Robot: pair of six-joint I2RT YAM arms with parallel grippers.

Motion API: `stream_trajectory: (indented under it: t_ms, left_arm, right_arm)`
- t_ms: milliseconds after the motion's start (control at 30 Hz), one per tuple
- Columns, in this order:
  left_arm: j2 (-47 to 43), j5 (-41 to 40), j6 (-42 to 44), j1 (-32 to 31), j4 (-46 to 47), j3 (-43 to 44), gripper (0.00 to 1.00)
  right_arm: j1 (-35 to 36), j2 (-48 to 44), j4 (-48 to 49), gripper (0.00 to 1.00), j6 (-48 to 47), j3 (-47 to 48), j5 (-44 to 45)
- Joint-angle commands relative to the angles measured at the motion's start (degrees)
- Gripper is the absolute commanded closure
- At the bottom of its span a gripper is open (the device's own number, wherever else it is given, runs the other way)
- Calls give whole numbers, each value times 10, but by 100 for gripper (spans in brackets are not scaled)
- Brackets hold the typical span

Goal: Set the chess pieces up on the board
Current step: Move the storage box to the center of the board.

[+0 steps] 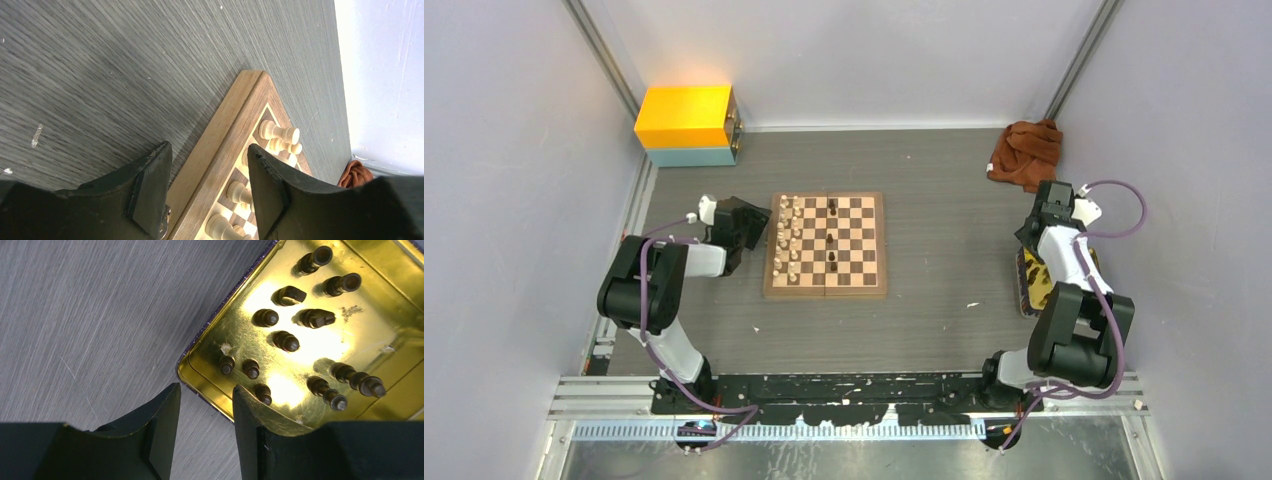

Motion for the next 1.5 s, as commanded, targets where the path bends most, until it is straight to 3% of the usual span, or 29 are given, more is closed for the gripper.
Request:
stream_trajectory:
  t_ms: [0, 600, 733, 1033, 1267, 1467]
  left_arm:
    - [13, -7, 12, 2, -25, -2, 41]
    - [16, -11, 24, 2, -4, -7, 43]
    - [17, -11, 27, 2, -4, -7, 43]
    - [20, -10, 27, 2, -5, -6, 43]
    - [26, -10, 26, 2, -9, -2, 43]
    - [30, -14, 24, 2, -11, -1, 43]
  right_arm:
    - [-8, 20, 41, 52, 20, 7, -8]
    - [-28, 100, 84, 55, 32, 20, -40]
    - [-28, 103, 86, 63, 31, 23, -44]
    - [-28, 110, 91, 91, 25, 31, -80]
    - [-3, 135, 81, 96, -6, 71, -118]
    - [61, 187, 43, 97, -60, 149, -154]
